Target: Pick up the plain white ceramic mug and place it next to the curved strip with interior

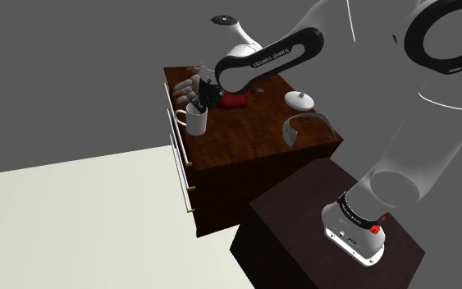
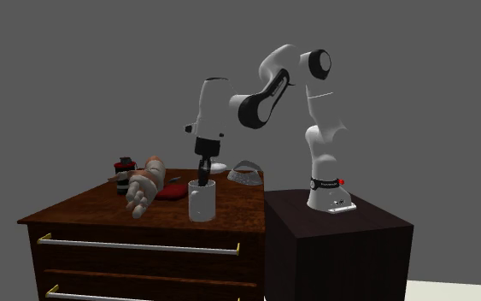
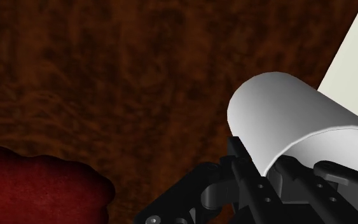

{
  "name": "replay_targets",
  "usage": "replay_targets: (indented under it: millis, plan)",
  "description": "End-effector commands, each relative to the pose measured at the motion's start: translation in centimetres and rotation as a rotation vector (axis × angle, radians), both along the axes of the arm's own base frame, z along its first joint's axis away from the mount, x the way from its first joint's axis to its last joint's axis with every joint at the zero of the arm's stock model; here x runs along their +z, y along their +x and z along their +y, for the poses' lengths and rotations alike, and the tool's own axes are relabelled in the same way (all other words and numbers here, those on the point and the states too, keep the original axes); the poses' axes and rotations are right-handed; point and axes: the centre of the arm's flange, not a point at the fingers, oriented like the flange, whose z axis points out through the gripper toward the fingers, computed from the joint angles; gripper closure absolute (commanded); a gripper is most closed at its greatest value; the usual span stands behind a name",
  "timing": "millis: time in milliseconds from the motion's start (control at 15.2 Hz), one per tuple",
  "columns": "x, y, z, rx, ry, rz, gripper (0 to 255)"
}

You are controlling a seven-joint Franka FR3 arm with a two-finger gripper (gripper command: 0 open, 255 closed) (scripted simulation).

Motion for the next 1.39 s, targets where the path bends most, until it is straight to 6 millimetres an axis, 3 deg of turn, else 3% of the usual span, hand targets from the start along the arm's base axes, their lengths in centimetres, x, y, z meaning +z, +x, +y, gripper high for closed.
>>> replay_targets:
  millis: [0,1320]
  plan:
    - [1.0,0.0,0.1,0.0,0.0,0.0,255]
    - [11.5,0.0,0.1,0.0,0.0,0.0,255]
